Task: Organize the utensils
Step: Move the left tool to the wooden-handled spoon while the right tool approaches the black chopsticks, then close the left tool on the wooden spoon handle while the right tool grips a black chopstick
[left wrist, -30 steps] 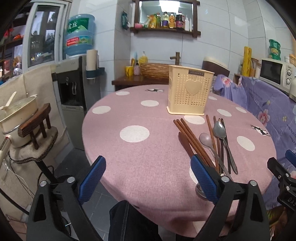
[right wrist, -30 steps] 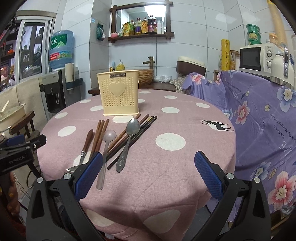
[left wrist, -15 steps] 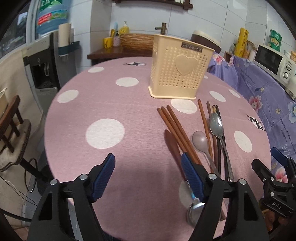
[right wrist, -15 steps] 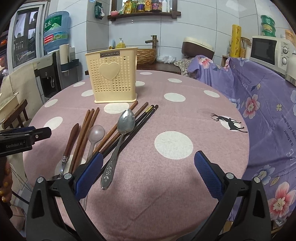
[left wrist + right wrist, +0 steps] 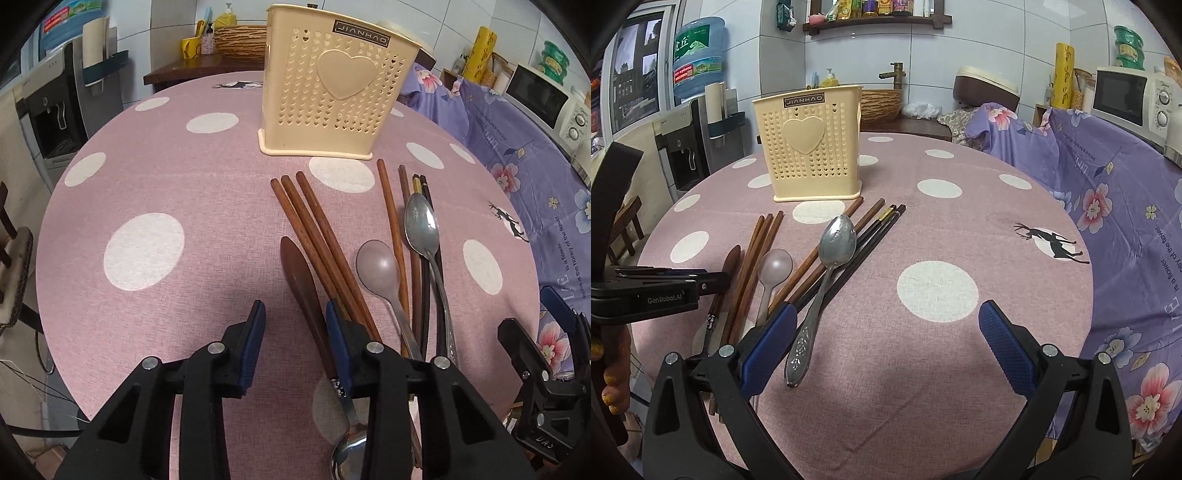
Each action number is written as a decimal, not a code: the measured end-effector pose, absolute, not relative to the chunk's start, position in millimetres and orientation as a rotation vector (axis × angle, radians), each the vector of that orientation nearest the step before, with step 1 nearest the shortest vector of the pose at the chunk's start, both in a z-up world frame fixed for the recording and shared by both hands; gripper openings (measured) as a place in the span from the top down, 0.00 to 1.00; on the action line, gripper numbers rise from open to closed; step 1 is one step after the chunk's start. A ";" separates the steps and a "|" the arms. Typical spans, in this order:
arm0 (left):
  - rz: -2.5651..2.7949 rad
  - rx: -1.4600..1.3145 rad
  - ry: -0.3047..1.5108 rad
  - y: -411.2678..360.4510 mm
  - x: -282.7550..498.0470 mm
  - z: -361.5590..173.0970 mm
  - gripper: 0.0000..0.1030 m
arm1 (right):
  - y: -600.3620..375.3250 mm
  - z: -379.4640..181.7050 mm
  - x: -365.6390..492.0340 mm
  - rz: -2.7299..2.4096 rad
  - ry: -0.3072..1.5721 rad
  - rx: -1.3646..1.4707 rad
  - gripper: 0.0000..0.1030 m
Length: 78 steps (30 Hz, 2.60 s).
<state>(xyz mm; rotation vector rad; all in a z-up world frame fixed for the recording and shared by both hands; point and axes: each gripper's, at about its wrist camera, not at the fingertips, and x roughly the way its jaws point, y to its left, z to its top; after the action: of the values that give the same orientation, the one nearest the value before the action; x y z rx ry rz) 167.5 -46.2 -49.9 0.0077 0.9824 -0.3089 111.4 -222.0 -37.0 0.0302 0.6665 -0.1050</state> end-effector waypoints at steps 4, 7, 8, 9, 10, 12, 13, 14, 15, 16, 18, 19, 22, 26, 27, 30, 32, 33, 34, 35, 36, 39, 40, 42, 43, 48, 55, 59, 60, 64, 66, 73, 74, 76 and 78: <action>-0.287 0.035 0.983 -52.2 171.5 -49.7 0.69 | -222.1 -37.8 114.9 -0.109 0.674 0.027 0.05; -0.262 0.063 0.980 -55.7 175.3 -50.3 0.79 | -223.5 -38.4 120.0 -0.120 0.687 0.028 0.07; -0.260 0.067 0.979 -55.8 176.2 -50.5 0.80 | -225.1 -39.0 123.1 -0.118 0.696 0.035 0.08; -0.261 0.070 0.979 -56.2 177.9 -50.2 0.80 | -227.4 -39.7 127.9 -0.117 0.709 0.046 0.11; -0.263 0.073 0.977 -55.4 177.9 -50.7 0.80 | -231.0 -40.8 133.2 -0.122 0.724 0.059 0.14; -0.266 0.084 0.973 -55.0 180.0 -51.2 0.81 | -237.5 -42.7 145.0 -0.127 0.753 0.092 0.19; -0.266 0.087 0.973 -54.6 182.0 -51.2 0.81 | -242.0 -43.2 153.3 -0.130 0.772 0.117 0.21; -0.268 0.088 0.973 -54.2 183.7 -51.3 0.82 | -245.1 -43.7 160.3 -0.133 0.787 0.137 0.24; -0.269 0.090 0.974 -53.6 185.8 -51.2 0.83 | -248.2 -43.8 169.2 -0.129 0.804 0.159 0.29; -0.272 0.096 0.975 -53.6 188.1 -51.0 0.83 | -250.5 -44.1 176.2 -0.122 0.816 0.177 0.34; -0.272 0.104 0.976 -53.6 192.3 -51.0 0.84 | -254.1 -43.4 195.2 -0.113 0.844 0.207 0.41; -0.272 0.108 0.977 -53.7 193.5 -51.3 0.84 | -256.0 -42.9 203.9 -0.111 0.857 0.222 0.48; -0.280 0.106 0.984 -51.5 199.9 -51.1 0.85 | -263.7 -43.3 230.5 -0.089 0.893 0.295 0.55; -0.283 0.104 0.988 -49.5 204.9 -51.5 0.85 | -261.0 -46.3 253.6 -0.105 0.924 0.286 0.60; -0.284 0.106 0.989 -49.5 205.4 -51.5 0.85 | -260.6 -47.8 258.3 -0.108 0.936 0.290 0.62; -0.288 0.115 0.987 -50.1 205.9 -51.5 0.85 | -256.6 -55.5 268.9 -0.135 0.982 0.266 0.67; -0.291 0.120 0.987 -50.1 206.0 -51.5 0.85 | -254.2 -55.5 270.8 -0.129 0.982 0.260 0.68; -0.291 0.120 0.988 -50.1 206.2 -51.6 0.85 | -252.7 -56.1 272.2 -0.122 0.985 0.258 0.69; -0.291 0.120 0.988 -50.0 206.6 -51.5 0.85 | -251.8 -56.4 273.9 -0.129 0.986 0.249 0.69; -0.291 0.121 0.989 -49.9 207.0 -51.5 0.85 | -250.1 -56.7 276.2 -0.140 0.990 0.229 0.70; -0.291 0.123 0.990 -50.0 207.6 -51.3 0.85 | -249.4 -57.1 278.2 -0.148 0.993 0.215 0.72; -0.295 0.124 0.992 -49.7 209.4 -51.2 0.85 | -253.2 -57.3 284.9 -0.159 1.005 0.214 0.77; -0.295 0.124 0.994 -49.8 210.3 -51.0 0.85 | -255.3 -57.5 288.3 -0.161 1.010 0.226 0.78; -0.291 0.133 0.995 -51.0 212.6 -50.9 0.85 | -258.6 -56.9 293.1 -0.169 1.022 0.245 0.78; -0.287 0.136 0.996 -51.9 213.9 -51.0 0.85 | -258.2 -56.7 295.5 -0.178 1.029 0.245 0.78; -0.273 0.150 0.997 -55.9 219.6 -51.1 0.85 | -255.5 -57.0 303.5 -0.219 1.034 0.224 0.87; -0.267 0.123 1.009 -53.2 223.7 -50.4 0.85 | -261.5 -58.1 303.5 -0.212 1.023 0.252 0.89; -0.265 0.102 1.013 -50.2 225.2 -50.0 0.85 | -269.2 -57.6 301.2 -0.199 1.007 0.301 0.90; -0.263 0.097 1.012 -48.6 225.6 -49.5 0.85 | -270.9 -56.6 300.2 -0.197 0.998 0.310 0.90; -0.273 0.055 0.994 -42.7 226.0 -41.3 0.85 | -276.5 -46.2 294.3 -0.174 0.947 0.319 0.91; -0.277 0.040 0.969 -39.9 225.2 -33.2 0.85 | -277.8 -37.9 290.9 -0.177 0.912 0.300 0.91; -0.293 0.023 0.882 -36.1 217.6 -4.0 0.85 | -278.9 1.4 268.0 -0.150 0.767 0.262 0.92; -0.292 0.022 0.868 -35.6 216.3 0.4 0.85 | -278.7 9.2 263.5 -0.147 0.740 0.254 0.92; -0.296 0.017 0.847 -34.3 214.9 8.0 0.85 | -278.8 23.8 255.0 -0.152 0.691 0.233 0.92; -0.297 0.013 0.826 -32.7 212.5 15.4 0.85 | -278.3 40.2 243.1 -0.150 0.636 0.215 0.92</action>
<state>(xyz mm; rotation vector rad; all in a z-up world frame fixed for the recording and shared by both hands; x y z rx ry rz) 212.5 -32.7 15.4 0.0125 0.8264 -0.2968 243.1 -278.3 40.2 0.2145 0.6360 -0.1503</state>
